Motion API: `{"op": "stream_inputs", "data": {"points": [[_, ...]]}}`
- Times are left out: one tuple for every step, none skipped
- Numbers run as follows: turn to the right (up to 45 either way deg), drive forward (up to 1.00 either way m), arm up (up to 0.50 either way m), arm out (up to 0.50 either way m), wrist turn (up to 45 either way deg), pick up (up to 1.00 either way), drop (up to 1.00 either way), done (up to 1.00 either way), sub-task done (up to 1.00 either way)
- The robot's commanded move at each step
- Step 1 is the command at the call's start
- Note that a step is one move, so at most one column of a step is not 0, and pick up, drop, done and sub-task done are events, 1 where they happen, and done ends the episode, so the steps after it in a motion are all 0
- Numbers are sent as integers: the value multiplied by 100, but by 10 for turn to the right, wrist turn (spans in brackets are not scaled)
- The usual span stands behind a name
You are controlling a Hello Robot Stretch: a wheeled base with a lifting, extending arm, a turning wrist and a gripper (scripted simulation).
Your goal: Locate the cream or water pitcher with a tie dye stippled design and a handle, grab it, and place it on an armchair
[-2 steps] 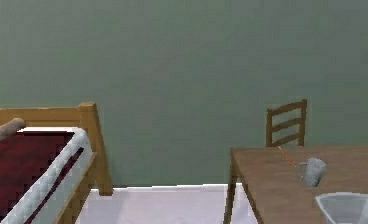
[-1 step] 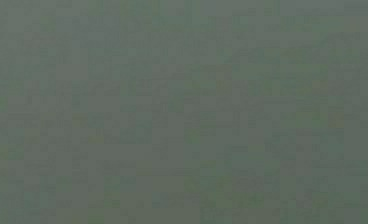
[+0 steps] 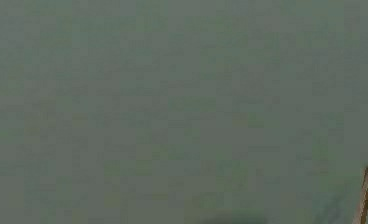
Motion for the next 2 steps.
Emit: {"op": "stream_inputs", "data": {"points": [[0,15,0,0,0,0,0,0,0],[240,0,0,0,0,0,0,0,0]]}}
